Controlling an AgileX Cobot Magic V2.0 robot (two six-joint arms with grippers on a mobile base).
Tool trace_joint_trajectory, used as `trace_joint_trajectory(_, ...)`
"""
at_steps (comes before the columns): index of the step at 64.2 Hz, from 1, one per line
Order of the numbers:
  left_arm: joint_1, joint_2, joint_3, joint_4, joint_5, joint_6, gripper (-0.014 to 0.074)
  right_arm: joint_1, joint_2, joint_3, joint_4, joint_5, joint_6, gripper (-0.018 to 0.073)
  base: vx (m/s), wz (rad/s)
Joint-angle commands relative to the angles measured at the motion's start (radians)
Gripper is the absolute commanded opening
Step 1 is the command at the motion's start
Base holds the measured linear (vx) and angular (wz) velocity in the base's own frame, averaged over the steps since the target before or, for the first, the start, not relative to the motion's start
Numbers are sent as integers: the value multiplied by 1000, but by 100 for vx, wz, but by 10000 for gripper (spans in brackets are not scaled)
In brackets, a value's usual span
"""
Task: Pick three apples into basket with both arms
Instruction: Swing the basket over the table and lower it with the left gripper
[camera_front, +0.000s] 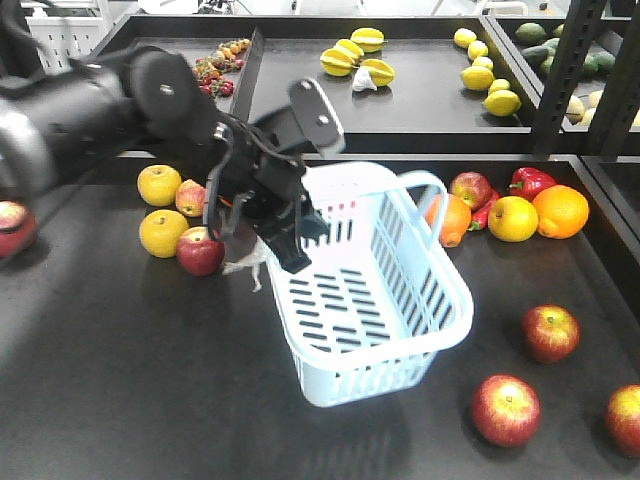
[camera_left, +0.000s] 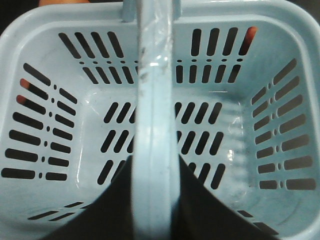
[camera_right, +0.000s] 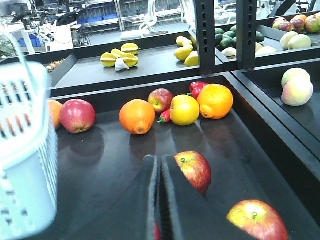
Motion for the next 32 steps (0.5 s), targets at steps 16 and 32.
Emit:
trace_joint_trajectory(16,-2,61,-123,-50,-82,38,-8,-5,-11,14,-10,-72,-5,-1,0,0)
trace_joint_trajectory(32,-2,78,-123,-49,-151,38,-6,-5,-11,14,-10,-72,-5,-1,0,0)
